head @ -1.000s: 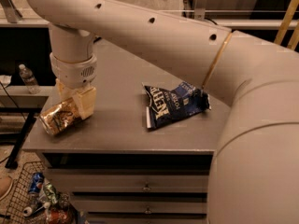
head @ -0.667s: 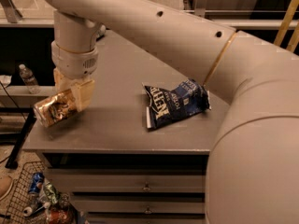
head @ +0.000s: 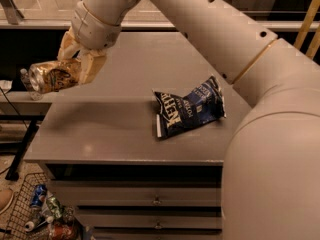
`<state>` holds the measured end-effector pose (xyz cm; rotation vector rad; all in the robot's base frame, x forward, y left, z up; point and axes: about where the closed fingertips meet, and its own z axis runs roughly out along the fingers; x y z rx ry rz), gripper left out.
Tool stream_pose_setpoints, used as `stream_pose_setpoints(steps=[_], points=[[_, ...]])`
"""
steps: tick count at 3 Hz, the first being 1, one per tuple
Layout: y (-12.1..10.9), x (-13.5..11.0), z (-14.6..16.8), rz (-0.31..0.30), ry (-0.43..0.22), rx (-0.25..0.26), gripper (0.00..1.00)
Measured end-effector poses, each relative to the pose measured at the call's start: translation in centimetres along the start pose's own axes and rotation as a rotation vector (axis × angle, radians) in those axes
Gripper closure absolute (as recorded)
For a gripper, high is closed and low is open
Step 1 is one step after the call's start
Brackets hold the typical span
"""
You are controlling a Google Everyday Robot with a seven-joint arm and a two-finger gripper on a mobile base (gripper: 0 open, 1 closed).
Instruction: Place orange can upright
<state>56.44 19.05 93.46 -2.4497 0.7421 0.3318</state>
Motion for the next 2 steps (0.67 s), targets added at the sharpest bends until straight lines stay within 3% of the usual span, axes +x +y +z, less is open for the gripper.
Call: stream_pose_setpoints(steps=[1,2], points=[[-0.22,-0.05,0.03,-0.001,-0.002,0.007,1.0],[-0.1,0.12,-0.39,-0.094,0.088,0.018,1.0]])
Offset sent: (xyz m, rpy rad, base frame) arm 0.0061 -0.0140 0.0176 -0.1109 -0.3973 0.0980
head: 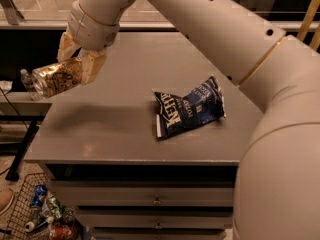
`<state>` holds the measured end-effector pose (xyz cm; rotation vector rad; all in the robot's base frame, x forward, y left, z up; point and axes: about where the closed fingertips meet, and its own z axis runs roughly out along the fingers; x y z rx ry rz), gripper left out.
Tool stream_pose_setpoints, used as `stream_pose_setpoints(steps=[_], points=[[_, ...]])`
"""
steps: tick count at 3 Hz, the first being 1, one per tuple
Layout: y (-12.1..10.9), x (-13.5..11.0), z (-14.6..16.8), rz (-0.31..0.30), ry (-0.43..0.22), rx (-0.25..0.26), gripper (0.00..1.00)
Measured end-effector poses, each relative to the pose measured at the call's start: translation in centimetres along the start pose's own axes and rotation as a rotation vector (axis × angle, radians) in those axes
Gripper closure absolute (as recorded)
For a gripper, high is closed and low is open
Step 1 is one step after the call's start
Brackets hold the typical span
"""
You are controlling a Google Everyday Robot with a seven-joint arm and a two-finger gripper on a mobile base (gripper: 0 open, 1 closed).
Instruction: Place orange can upright
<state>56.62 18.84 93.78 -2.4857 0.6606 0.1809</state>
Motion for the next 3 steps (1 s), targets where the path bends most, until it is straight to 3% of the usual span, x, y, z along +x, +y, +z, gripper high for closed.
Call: stream_pose_setpoints(steps=[1,2,3], points=[[-0.3,1.0,-1.8,-0.169,0.149,0.057,1.0],[-1.0,1.6,-3.7,-0.343,0.245,0.148,1.0],[-1.6,1.8,-3.9,-0.412,0.261,0.166,1.0]])
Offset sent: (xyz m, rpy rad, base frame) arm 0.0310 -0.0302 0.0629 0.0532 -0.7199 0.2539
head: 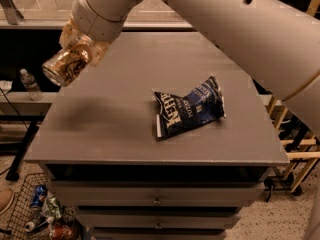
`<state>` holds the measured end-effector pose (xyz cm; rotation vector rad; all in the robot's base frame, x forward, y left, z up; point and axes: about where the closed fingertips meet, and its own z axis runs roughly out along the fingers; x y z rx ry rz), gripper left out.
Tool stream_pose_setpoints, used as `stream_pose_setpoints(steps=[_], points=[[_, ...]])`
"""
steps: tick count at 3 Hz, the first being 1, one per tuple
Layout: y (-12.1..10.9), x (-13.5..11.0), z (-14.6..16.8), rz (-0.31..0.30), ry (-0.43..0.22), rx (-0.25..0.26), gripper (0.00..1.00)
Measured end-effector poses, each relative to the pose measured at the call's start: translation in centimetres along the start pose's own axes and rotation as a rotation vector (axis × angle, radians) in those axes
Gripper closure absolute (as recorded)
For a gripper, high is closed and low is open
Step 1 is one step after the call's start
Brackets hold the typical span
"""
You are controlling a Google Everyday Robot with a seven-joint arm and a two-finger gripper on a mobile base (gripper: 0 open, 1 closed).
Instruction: Place orange can upright
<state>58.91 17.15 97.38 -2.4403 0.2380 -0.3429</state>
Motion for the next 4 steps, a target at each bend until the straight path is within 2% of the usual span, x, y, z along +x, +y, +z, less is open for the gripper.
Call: stream_pose_setpoints(steps=[1,2,3,4], points=[[0.03,-0.05,0.02,0.001,-0.002,-0.002,1.0],[-0.26,-0.51,-0.12,-0.213,0.024,-0.061,1.0],[-0.71,-0.23,-0.57,-0.445,0.069,-0.096,1.0],[-0.69,0.25,-0.94,-0.611,0.108,-0.057,1.0]])
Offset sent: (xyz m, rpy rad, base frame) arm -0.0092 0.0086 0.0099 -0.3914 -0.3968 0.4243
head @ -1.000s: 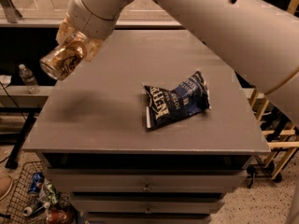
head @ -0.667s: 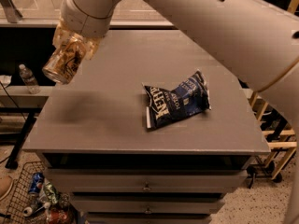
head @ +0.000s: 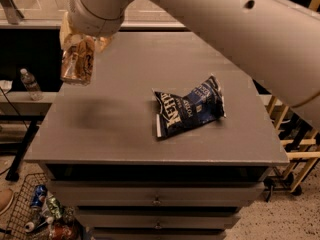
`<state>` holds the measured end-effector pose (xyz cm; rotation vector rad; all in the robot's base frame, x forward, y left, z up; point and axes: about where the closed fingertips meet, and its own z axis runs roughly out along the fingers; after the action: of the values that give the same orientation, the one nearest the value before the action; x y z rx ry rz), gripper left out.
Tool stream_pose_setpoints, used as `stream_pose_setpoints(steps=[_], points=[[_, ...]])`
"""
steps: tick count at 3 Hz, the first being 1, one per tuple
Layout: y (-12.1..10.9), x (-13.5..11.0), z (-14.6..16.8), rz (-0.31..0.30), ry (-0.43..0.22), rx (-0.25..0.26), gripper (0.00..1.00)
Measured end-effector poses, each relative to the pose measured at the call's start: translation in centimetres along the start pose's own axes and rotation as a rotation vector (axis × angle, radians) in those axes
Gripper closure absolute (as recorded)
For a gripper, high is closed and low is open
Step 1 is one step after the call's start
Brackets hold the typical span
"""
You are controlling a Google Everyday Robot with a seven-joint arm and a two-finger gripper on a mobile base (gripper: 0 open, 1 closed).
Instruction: Place orange can upright
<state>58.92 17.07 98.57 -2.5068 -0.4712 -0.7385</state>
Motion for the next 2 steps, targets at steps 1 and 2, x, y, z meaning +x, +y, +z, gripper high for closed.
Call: stream_pose_setpoints(steps=[1,2], points=[[-0.05,0.37,-0.16,-0.083,0.016,0.004,1.0],[-0.18,0.4,-0.29,-0.12,0.021,0.004,1.0]])
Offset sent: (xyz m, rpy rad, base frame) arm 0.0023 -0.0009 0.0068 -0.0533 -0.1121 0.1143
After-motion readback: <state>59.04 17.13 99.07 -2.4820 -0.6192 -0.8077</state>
